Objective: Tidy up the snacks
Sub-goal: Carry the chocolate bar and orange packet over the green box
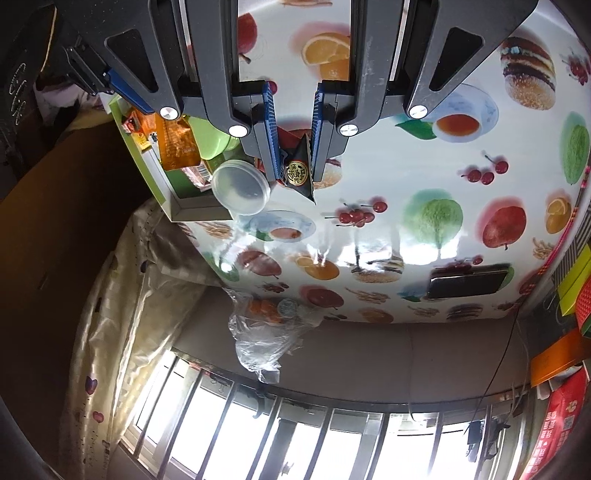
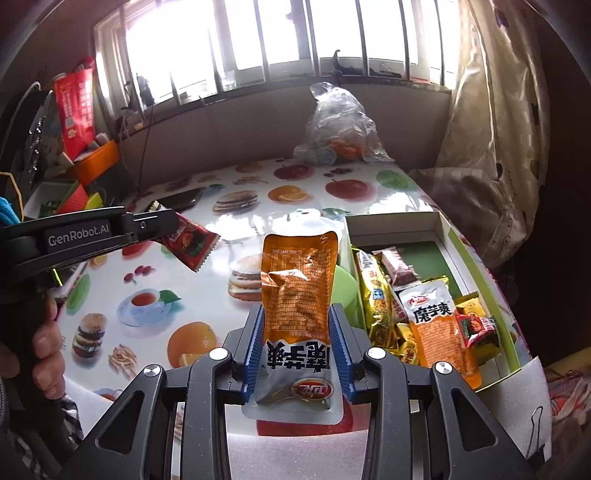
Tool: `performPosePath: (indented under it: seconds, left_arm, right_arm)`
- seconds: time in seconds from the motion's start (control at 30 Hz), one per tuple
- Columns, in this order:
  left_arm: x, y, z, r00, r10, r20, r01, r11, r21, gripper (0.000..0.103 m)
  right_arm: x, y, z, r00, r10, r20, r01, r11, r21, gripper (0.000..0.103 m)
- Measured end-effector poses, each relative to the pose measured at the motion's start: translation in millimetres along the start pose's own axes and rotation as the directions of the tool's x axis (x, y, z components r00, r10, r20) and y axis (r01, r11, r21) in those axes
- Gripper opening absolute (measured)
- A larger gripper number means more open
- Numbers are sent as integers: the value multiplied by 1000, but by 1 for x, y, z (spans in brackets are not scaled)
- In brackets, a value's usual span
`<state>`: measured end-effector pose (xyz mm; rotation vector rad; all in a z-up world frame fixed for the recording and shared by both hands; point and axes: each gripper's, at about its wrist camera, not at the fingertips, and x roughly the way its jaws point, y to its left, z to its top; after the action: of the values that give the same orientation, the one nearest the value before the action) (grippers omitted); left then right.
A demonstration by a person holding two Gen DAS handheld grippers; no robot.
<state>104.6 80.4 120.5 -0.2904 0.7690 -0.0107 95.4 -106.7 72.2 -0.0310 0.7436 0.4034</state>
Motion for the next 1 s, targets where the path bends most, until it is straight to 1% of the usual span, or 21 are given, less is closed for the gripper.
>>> performPosePath:
  seconds: [0.47, 0.6, 0.83, 1.0]
  left_arm:
    - [19, -55, 4, 997, -65, -31, 67, 995, 78, 17]
    - [29, -69, 4, 993, -100, -59, 105, 991, 88, 17]
    - [52, -91, 5, 986, -125, -106, 137, 984, 111, 17]
    - [71, -104, 3, 980, -135, -149, 154, 980, 124, 17]
  right_arm:
    - [-18, -57, -3, 997, -74, 16, 72, 993, 89, 33]
    - [-19, -75, -5, 995, -100, 10, 98, 989, 113, 33]
    - [-14, -109, -7, 989, -145, -16, 146, 975, 165, 33]
    - [-6, -125, -9, 988, -152, -42, 157, 970, 184, 33]
